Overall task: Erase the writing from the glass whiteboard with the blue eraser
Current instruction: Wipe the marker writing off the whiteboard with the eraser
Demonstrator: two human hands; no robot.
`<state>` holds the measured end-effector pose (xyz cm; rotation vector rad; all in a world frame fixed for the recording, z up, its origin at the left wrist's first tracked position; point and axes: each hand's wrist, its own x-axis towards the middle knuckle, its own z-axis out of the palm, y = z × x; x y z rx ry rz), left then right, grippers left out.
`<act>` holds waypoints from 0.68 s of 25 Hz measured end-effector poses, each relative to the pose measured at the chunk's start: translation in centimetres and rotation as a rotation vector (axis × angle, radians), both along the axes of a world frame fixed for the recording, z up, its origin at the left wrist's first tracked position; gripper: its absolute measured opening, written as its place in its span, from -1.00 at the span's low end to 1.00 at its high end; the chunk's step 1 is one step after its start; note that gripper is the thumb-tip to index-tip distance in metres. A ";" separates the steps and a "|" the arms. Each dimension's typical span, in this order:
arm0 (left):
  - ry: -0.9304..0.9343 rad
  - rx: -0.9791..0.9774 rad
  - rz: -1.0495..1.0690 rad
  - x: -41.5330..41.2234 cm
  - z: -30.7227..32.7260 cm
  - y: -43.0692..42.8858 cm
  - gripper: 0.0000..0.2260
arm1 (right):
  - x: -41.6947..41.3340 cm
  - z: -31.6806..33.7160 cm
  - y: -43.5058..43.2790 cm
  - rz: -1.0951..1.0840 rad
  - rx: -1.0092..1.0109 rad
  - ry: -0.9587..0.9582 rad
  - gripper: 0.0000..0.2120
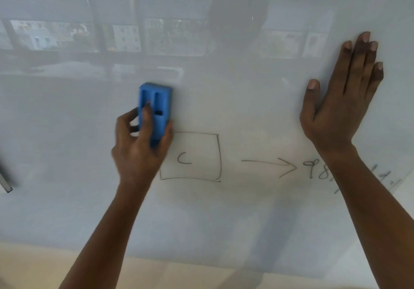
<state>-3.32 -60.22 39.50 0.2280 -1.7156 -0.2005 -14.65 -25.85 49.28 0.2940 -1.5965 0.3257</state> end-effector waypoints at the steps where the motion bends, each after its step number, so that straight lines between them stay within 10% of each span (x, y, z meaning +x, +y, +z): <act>1: -0.007 0.110 0.033 0.8 -1.3 -1.9 -0.49 | 0.0 0.0 0.0 0.002 0.004 -0.003 -0.41; 6: 0.029 0.520 0.051 2.8 -4.3 -7.2 -0.47 | -0.1 0.0 -0.4 -0.025 -0.010 0.015 -0.42; 10: -0.064 0.412 -0.114 1.5 -6.8 1.1 -0.44 | 0.0 -0.1 -0.4 0.000 -0.007 0.009 -0.42; 15: -0.116 -0.163 -0.161 1.0 -9.2 3.0 -0.51 | -0.6 -0.5 0.6 0.064 0.013 -0.045 -0.40; 17: -0.118 -0.018 -0.110 1.8 -9.2 -0.9 -0.53 | -1.3 -0.5 1.1 0.077 0.027 -0.077 -0.38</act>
